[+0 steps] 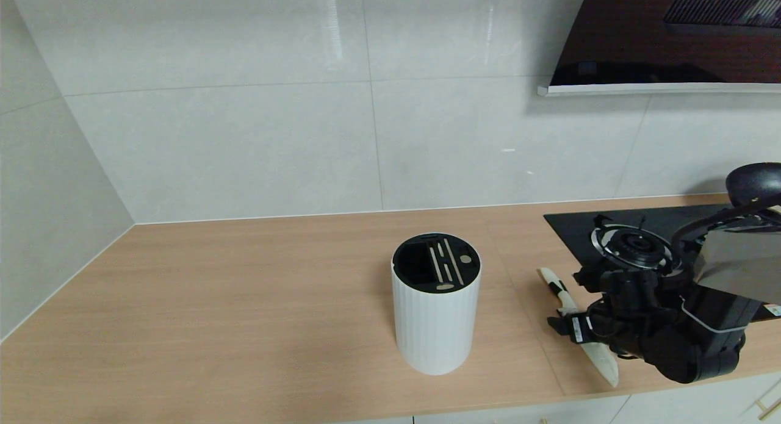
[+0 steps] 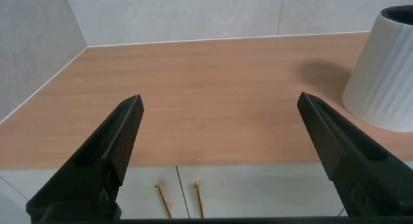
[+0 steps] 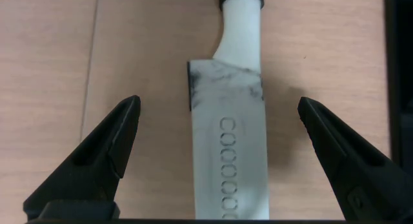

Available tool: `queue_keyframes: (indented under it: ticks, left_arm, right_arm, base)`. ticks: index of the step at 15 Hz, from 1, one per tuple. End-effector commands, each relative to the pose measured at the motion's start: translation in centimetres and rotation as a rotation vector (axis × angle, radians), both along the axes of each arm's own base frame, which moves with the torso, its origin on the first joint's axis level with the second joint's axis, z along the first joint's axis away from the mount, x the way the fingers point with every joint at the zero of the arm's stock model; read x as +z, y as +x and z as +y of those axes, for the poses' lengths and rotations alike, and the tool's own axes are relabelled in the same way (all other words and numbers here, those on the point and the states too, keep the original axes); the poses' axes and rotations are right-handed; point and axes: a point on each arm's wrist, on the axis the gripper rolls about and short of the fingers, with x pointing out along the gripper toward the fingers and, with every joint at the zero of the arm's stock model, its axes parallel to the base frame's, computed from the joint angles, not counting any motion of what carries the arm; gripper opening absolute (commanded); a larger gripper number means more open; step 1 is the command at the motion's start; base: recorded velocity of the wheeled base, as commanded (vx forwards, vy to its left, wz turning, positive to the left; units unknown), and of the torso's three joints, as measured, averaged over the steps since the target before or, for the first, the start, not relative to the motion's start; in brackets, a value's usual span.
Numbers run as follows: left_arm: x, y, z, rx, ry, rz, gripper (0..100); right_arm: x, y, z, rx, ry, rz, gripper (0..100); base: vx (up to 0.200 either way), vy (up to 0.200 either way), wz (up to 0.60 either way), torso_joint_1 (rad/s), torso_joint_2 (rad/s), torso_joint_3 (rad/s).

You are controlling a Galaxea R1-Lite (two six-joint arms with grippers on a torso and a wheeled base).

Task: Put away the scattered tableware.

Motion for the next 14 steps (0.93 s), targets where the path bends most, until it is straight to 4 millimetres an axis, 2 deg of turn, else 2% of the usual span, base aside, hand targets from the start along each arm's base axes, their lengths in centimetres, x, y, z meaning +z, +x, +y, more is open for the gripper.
queue_keyframes:
  ticks: [1,9,10,14]
  left_arm:
    - [-0.01,0.0,0.0,0.001,0.0,0.001,100]
    - [0.01,0.0,0.0,0.001,0.0,0.0,100]
    - [0.01,0.0,0.0,0.001,0.0,0.0,100]
    - [0.01,0.0,0.0,0.001,0.0,0.0,100]
  right_arm:
    - [-0.69,0.24,-0.16,-0.004,-0.003,-0.017,100]
    - [-1.14,0.33,-0.51,-0.008,0.001,-0.01,100]
    - [-1.27,0.29,-0.62,-0.011,0.001,-0.006,0]
    - [-1.42,0.21,-0.62,-0.007,0.003,0.001,0]
  base:
    - [0.0,0.0,0.0,0.0,0.0,0.0]
    - [0.0,0.0,0.0,0.0,0.0,0.0]
    - [0.0,0.0,0.0,0.0,0.0,0.0]
    - [0.0,0.0,0.0,0.0,0.0,0.0]
